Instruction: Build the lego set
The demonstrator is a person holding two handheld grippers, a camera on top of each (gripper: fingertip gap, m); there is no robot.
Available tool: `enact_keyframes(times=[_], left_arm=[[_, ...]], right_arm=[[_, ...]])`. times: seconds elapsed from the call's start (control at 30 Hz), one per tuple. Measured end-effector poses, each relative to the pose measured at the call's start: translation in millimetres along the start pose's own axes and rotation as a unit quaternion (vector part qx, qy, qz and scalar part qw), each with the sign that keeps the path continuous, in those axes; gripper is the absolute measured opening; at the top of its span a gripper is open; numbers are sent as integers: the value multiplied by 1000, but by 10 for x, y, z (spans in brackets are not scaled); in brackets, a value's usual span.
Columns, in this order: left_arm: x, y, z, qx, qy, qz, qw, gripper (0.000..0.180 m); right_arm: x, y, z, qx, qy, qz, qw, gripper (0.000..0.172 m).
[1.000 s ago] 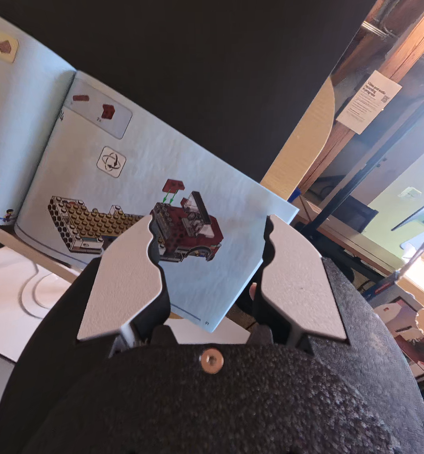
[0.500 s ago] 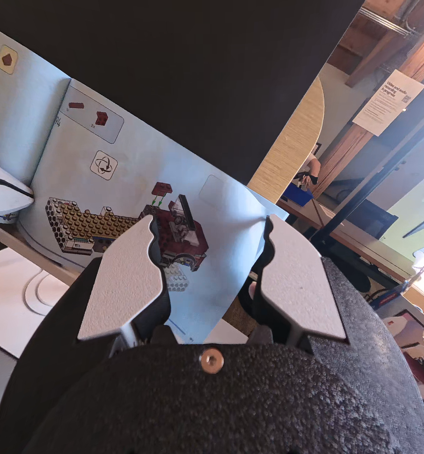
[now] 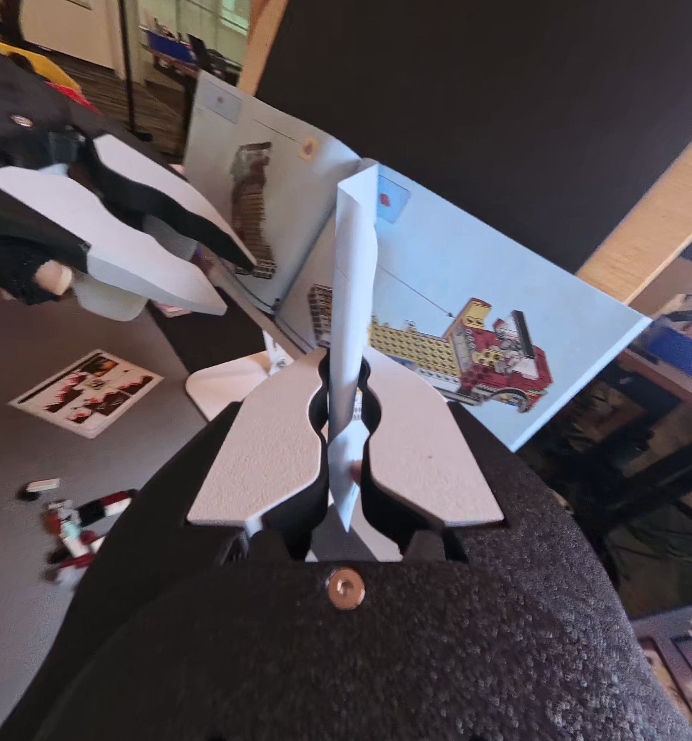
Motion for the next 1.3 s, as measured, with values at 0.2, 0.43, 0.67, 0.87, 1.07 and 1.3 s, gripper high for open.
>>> enact_keyframes(times=[0.2,0.43,0.67,0.87,1.07,1.3], left_arm=[[128,-142,133,65,-155,-151,974,43],[-58,-341,29,78,-168,-156,970,18],[-227,-559,27,86,-163,-149,972,18],[-434,-958,95,106,-137,-115,978,25],[-885,-1571,-192,173,-259,50,949,23],[-630,-1029,-795,103,-430,56,895,27]], right_arm=[[-628,66,236,-7,-56,178,982,10],[-612,-40,157,-3,-38,221,974,12],[-142,418,109,-78,-72,51,993,12],[-409,981,376,-91,-110,33,989,11],[-572,1249,432,-122,-130,-13,984,3],[-651,1354,450,-155,-152,-44,975,1]])
Point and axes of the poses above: each gripper's, where its closed fingertips meet, y out along the fingers, z out of its top, x = y × z across the jaws, the point moved 7 cm from there along -y, back along the fingers, and after that the axes turned 6 degrees about -x, right-handed, at the moved point
